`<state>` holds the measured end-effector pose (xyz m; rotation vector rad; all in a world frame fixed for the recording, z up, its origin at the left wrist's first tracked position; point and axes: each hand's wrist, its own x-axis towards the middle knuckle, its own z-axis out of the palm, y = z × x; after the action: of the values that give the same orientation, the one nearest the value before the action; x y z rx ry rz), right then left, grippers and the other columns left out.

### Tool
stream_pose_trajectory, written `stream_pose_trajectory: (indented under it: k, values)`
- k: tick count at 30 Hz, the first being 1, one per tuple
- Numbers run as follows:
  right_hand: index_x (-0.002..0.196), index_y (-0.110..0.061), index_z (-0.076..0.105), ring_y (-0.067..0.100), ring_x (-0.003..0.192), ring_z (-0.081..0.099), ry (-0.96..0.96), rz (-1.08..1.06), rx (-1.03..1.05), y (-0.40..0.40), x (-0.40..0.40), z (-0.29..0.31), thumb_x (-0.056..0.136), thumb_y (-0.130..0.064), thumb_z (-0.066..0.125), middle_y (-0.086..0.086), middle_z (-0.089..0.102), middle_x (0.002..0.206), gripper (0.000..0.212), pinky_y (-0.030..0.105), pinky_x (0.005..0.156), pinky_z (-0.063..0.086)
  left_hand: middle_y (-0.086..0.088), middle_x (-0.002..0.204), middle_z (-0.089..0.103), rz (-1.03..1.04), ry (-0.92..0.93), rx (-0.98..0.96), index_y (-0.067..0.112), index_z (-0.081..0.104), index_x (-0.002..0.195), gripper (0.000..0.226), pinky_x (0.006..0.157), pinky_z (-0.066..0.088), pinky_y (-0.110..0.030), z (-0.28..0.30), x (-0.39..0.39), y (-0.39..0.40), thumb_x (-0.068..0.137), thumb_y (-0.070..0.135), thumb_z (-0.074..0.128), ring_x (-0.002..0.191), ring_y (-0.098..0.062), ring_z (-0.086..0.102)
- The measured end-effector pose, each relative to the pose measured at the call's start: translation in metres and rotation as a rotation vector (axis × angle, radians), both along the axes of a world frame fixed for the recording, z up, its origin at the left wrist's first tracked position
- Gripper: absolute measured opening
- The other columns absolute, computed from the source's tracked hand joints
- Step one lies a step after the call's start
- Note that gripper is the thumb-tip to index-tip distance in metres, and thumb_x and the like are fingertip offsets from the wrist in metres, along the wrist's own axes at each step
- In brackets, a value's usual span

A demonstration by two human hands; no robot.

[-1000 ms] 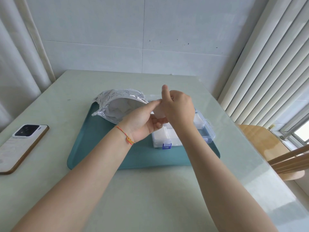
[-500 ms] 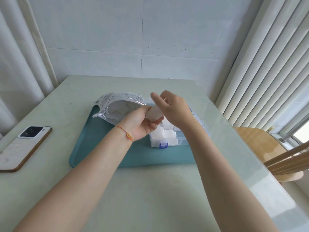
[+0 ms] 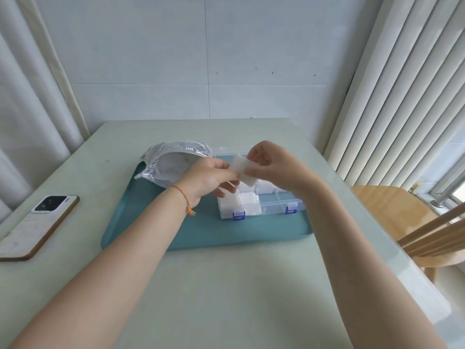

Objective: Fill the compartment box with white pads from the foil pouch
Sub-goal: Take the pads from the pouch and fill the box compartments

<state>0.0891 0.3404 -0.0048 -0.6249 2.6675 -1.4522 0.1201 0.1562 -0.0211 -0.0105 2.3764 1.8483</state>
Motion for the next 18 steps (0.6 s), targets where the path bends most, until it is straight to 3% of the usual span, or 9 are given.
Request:
stream_pose_trajectory:
  k: [4,8,12,18]
  values:
    - [0.087,-0.022,0.053,0.012,0.061,0.048,0.046,-0.034,0.053,0.009,0.001,-0.005,0.085,-0.013,0.067,-0.002,0.061,0.078,0.017,0.016,0.049,0.039,0.001,0.062,0.064,-0.014,0.044,-0.261,0.011,0.067,0.073,0.008,0.050,0.043,-0.020,0.011,-0.003,0.016,0.081,0.009,0.066,0.057,-0.012,0.058]
    - [0.075,-0.020,0.060,0.013,0.056,0.056,-0.064,-0.099,0.062,0.012,-0.002,-0.019,0.081,-0.007,0.069,0.003,0.067,0.076,0.017,0.028,0.060,0.050,0.001,0.060,0.061,0.074,0.064,-0.324,0.011,0.069,0.075,0.010,0.047,0.040,-0.020,0.006,-0.012,0.027,0.082,0.017,0.068,0.050,-0.013,0.052]
    - [0.084,-0.019,0.071,0.009,0.060,0.060,-0.146,-0.124,0.136,0.013,-0.006,-0.031,0.082,-0.012,0.069,0.003,0.071,0.073,0.008,0.025,0.066,0.049,0.006,0.069,0.065,0.068,0.078,-0.563,0.020,0.069,0.082,0.005,0.055,0.042,-0.022,-0.008,-0.018,0.027,0.080,0.025,0.069,0.060,-0.013,0.057]
    - [0.092,-0.014,0.074,-0.001,0.044,0.050,-0.212,-0.110,0.234,0.006,-0.007,-0.036,0.085,-0.010,0.067,-0.001,0.063,0.062,0.011,0.007,0.037,0.031,0.003,0.094,0.060,-0.020,0.117,-0.815,0.028,0.063,0.085,0.017,0.057,0.037,-0.021,-0.013,-0.018,0.021,0.074,0.022,0.074,0.082,-0.014,0.056]
